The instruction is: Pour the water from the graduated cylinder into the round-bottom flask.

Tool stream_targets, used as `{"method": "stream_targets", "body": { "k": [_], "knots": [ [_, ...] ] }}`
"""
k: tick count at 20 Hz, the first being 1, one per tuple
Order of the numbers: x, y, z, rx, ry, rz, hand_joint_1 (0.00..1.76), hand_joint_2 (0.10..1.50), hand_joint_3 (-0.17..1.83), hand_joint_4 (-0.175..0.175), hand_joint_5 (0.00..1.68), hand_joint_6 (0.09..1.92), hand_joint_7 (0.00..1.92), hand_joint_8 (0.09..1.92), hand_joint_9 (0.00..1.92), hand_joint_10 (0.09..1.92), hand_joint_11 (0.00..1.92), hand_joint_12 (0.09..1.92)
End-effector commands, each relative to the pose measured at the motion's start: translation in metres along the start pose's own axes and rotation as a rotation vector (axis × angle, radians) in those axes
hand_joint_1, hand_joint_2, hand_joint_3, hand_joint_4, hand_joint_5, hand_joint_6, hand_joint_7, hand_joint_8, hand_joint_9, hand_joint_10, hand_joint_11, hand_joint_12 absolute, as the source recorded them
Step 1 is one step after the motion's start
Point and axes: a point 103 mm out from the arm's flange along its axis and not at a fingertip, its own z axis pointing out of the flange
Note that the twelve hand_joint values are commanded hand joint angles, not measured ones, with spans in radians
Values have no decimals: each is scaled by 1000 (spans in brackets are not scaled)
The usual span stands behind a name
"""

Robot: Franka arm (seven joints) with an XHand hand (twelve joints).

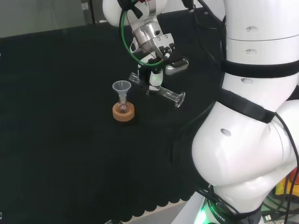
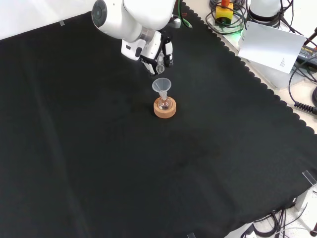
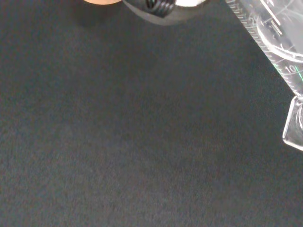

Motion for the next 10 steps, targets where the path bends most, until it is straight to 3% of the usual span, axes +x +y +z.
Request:
{"method": "stream_targets", "body": {
  "k": [1,10],
  "knots": [
    [9,0,-4,70,-29,9,1252,1047,13,36,1087,880,1171,693,1402,171,1218,716],
    [15,-3,-9,154,-59,43,1252,1048,13,36,1084,883,1173,691,1404,170,1218,716]
  ]
}}
